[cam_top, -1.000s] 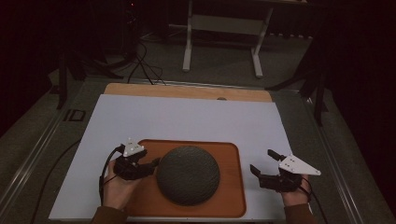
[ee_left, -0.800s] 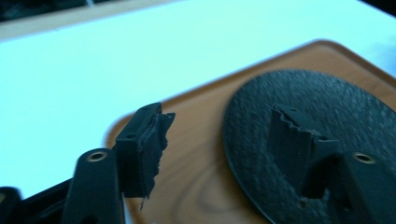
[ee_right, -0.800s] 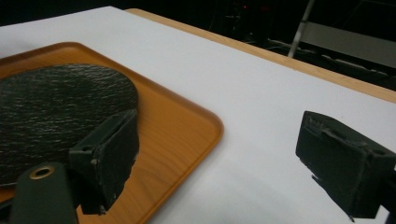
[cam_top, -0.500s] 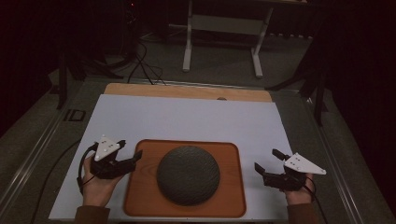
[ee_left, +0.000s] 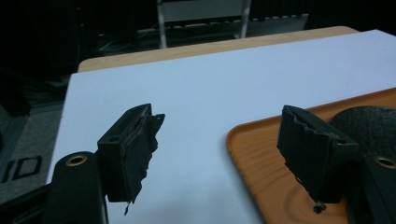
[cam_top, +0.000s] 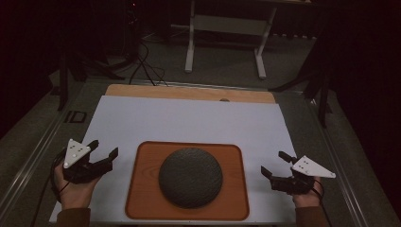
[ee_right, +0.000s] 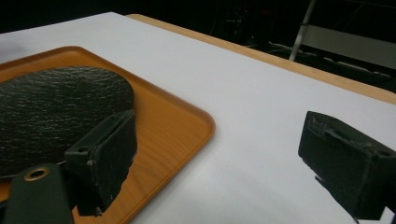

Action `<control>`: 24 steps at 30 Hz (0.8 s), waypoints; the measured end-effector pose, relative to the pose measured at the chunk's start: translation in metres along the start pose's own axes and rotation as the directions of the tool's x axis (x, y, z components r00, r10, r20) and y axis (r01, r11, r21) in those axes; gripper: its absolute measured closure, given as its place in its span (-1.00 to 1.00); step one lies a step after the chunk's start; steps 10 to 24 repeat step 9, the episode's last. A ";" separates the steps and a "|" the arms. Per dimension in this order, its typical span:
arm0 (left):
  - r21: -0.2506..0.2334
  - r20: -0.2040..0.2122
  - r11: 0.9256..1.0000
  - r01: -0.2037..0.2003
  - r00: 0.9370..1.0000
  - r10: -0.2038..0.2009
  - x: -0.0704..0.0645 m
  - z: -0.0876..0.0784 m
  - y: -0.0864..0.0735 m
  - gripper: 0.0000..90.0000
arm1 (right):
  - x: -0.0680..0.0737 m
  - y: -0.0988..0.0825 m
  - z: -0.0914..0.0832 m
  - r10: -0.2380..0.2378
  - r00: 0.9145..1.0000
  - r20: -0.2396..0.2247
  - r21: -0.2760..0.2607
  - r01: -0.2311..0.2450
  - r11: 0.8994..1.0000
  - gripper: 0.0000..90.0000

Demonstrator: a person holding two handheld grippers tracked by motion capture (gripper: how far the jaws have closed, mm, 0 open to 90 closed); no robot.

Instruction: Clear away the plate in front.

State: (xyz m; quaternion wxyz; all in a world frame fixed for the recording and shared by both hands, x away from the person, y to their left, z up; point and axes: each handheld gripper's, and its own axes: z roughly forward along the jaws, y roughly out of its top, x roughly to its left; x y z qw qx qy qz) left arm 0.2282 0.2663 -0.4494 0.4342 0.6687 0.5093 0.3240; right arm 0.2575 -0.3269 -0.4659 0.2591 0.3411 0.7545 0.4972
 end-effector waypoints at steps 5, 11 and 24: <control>0.006 -0.034 1.000 0.023 0.999 -0.022 0.005 0.001 -0.005 -0.37 | -0.001 -0.001 -0.001 0.000 1.000 -0.007 -0.002 0.000 1.000 -0.75; 0.016 -0.031 0.999 0.032 0.999 -0.031 0.005 0.003 -0.007 -0.37 | -0.001 -0.001 -0.001 -0.001 1.000 -0.008 -0.002 0.001 1.000 -0.76; 0.016 -0.031 0.999 0.032 0.999 -0.031 0.005 0.003 -0.007 -0.37 | -0.001 -0.001 -0.001 -0.001 1.000 -0.008 -0.002 0.001 1.000 -0.76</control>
